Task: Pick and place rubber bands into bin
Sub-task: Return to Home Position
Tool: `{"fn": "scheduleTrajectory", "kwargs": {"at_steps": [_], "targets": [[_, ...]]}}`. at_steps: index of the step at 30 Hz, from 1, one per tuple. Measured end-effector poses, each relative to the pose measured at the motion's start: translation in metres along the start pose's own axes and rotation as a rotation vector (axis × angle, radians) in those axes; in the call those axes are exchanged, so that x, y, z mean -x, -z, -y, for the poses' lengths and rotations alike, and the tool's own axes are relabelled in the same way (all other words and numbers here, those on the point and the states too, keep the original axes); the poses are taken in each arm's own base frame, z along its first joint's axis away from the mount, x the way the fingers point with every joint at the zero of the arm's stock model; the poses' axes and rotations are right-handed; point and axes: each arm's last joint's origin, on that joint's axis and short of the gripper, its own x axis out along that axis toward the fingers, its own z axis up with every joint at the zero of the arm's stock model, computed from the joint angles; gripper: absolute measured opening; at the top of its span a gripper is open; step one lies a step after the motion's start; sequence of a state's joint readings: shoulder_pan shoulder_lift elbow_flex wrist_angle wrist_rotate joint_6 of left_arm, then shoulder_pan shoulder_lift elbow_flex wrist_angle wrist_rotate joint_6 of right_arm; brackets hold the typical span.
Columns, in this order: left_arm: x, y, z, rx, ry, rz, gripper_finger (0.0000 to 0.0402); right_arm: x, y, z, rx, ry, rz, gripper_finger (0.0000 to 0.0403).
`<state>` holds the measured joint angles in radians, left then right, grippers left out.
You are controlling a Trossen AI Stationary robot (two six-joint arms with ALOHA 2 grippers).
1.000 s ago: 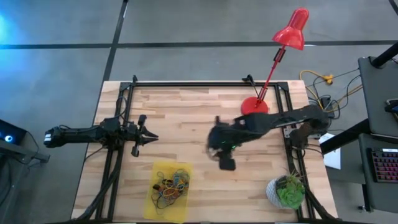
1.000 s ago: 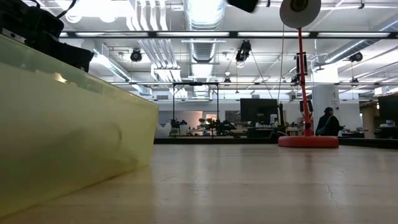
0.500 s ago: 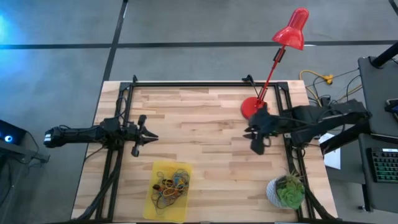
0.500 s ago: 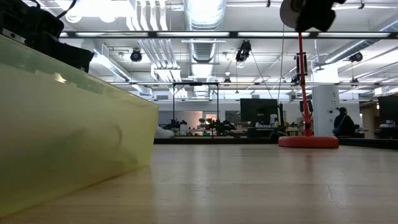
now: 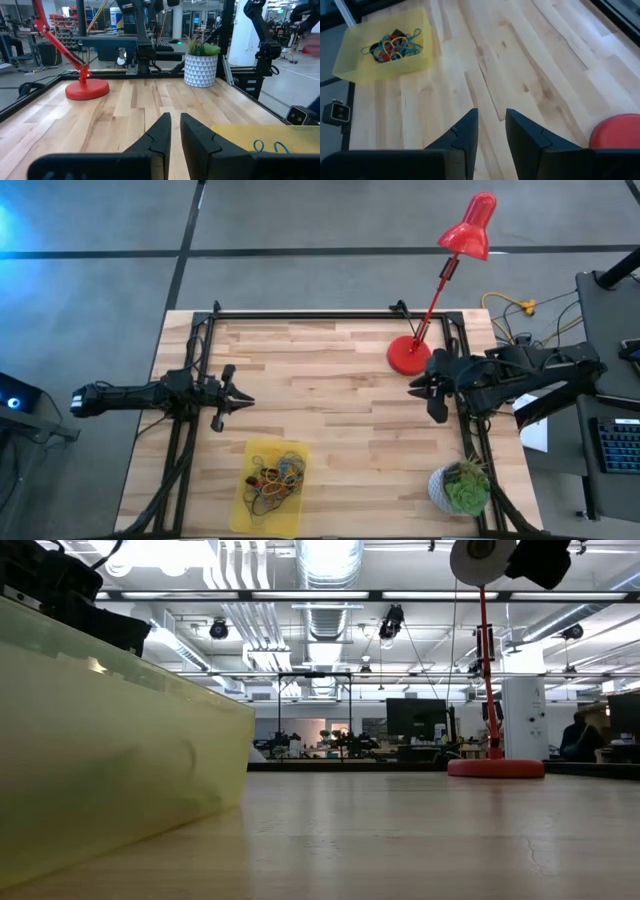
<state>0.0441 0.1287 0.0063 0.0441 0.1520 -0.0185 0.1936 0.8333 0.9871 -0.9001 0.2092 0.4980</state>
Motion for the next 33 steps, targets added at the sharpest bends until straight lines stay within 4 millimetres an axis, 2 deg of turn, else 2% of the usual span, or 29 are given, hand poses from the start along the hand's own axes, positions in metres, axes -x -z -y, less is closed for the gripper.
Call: {"fn": "scheduleTrajectory", "kwargs": {"at_steps": [6, 10, 13, 17, 19, 23, 27, 31, 33], "targets": [[0.000, 0.000, 0.000, 0.000, 0.000, 0.000, 0.0026, 0.006, -0.003, 0.000, -0.002, -0.011, 0.019, 0.0093], [0.000, 0.000, 0.000, 0.000, 0.000, 0.000, 0.0026, 0.015, -0.004, 0.001, 0.145, -0.022, 0.036, 0.0096], [0.000, 0.000, 0.000, 0.000, 0.000, -0.001, 0.0026, 0.020, -0.014, -0.003, 0.123, -0.088, 0.182, 0.0094], [0.000, 0.000, 0.000, 0.000, 0.000, 0.000, 0.0026, 0.023, -0.017, -0.004, 0.218, -0.160, 0.423, 0.0088], [0.000, 0.000, 0.000, 0.000, 0.000, 0.000, 0.0026, 0.017, -0.009, -0.003, 0.324, -0.197, 0.520, 0.0086], [0.000, 0.000, 0.000, 0.000, 0.000, -0.002, 0.0026, -0.010, 0.025, 0.005, 0.500, -0.315, 0.616, 0.0082], [0.000, 0.000, 0.000, 0.000, 0.000, 0.000, 0.0026, -0.028, 0.049, 0.010, 0.402, -0.463, 0.674, 0.0083], [0.000, 0.000, 0.000, 0.000, 0.000, 0.000, 0.0026, -0.050, 0.076, 0.020, 0.302, -0.506, 0.651, 0.0088], [0.000, 0.000, 0.000, 0.000, 0.000, -0.002, 0.0026, -0.053, 0.086, 0.025, 0.302, -0.514, 0.721, 0.0090]]}}
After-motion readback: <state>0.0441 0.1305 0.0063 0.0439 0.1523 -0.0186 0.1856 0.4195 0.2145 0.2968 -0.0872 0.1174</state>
